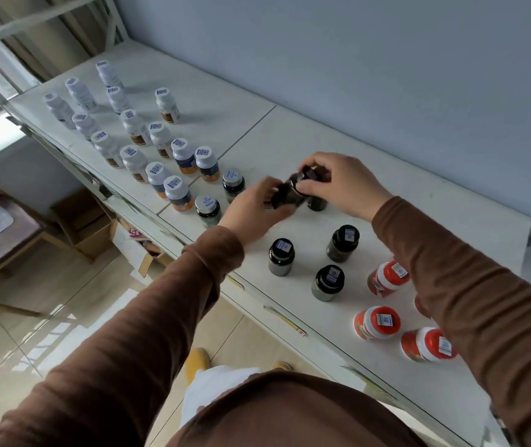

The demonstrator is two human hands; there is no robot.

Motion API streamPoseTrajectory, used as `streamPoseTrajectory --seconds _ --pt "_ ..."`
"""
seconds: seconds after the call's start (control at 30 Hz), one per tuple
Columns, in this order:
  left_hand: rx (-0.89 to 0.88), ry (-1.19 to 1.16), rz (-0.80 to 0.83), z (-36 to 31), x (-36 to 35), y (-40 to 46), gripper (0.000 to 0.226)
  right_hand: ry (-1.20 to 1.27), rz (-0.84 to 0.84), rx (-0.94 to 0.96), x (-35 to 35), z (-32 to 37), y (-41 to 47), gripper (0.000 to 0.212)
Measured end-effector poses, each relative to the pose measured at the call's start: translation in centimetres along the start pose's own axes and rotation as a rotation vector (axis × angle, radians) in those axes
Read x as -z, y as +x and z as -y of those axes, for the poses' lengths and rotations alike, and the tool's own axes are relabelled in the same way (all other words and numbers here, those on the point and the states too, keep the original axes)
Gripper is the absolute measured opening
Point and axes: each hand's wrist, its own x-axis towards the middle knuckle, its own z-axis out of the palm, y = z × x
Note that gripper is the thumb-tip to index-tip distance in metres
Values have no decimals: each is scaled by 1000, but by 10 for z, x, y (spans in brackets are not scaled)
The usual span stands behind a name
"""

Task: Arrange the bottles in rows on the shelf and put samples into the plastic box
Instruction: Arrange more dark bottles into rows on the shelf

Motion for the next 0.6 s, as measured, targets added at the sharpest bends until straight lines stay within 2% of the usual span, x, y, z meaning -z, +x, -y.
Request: streamPoseTrajectory --seconds 0.13,0.2,0.23,0.33,0.43,0.53,0.6 --pt "127 -665 128 -13 9 11 31 329 -105 -177 18 18 3 52" --pt "263 -966 242 -18 12 14 40 442 -94 -217 21 26 2 61" --pt "326 -1040 298 -19 13 16 48 487 -91 -223 22 29 1 61" --pt "431 -1089 441 -21 11 18 58 576 -83 -219 22 37 -2 50" --pt "442 -1083 481 -20 8 18 59 555 -78 -206 20 34 -3 45" --pt "390 -1058 416 -18 9 19 53 306 -91 -169 20 25 -1 53" --pt "318 -1016 353 -20 10 18 41 139 -95 -133 22 21 -1 51"
